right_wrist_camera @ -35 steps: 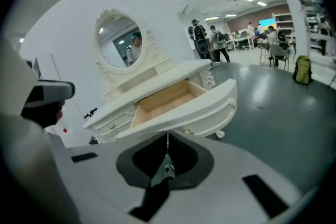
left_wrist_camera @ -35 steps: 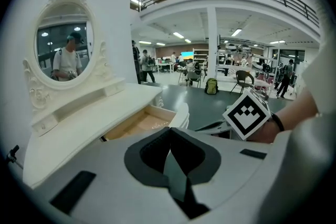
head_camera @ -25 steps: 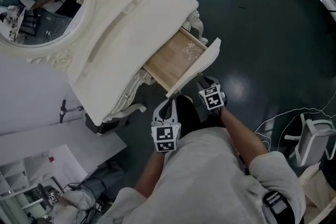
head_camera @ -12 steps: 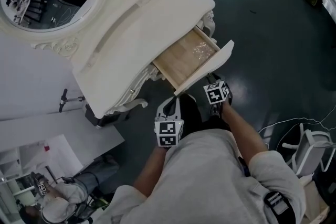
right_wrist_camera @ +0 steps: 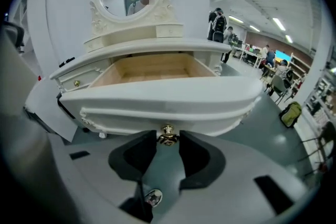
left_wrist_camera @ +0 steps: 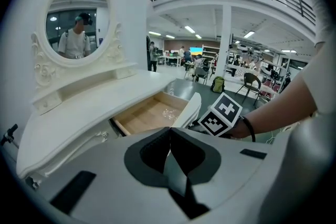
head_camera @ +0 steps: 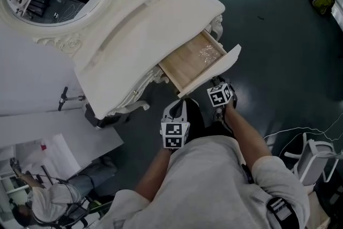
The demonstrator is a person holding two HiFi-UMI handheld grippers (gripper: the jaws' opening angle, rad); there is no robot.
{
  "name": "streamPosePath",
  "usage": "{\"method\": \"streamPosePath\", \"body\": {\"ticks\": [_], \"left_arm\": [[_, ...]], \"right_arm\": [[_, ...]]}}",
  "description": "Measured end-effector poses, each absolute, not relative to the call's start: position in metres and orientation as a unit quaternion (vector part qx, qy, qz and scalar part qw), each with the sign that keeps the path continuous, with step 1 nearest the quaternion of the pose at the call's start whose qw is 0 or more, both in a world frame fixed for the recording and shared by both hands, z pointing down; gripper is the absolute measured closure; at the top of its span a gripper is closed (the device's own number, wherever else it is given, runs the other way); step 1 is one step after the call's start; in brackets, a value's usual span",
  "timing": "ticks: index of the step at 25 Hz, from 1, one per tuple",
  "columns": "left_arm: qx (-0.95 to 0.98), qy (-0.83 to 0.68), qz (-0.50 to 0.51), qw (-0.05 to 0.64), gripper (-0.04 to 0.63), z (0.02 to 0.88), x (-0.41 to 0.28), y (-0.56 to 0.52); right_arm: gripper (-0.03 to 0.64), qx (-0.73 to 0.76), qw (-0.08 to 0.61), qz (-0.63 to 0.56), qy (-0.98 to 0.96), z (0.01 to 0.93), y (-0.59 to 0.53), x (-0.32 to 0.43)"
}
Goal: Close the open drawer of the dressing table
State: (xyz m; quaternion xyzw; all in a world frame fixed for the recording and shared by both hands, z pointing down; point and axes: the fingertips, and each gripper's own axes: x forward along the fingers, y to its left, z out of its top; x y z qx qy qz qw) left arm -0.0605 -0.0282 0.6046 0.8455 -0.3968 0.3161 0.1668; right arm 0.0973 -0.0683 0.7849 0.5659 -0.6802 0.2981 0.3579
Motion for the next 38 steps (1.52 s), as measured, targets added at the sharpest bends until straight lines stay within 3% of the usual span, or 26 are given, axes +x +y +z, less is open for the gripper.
{"method": "streamPosePath", "body": {"ticks": [38], "left_arm": [[0.823,-0.425,0.322,0.195,0.588,0.618,-0.086,-0.044]], "right_arm": [[0.48,0.535,0.373,0.254,-0.715,0.792,-0.089,0.088]]}}
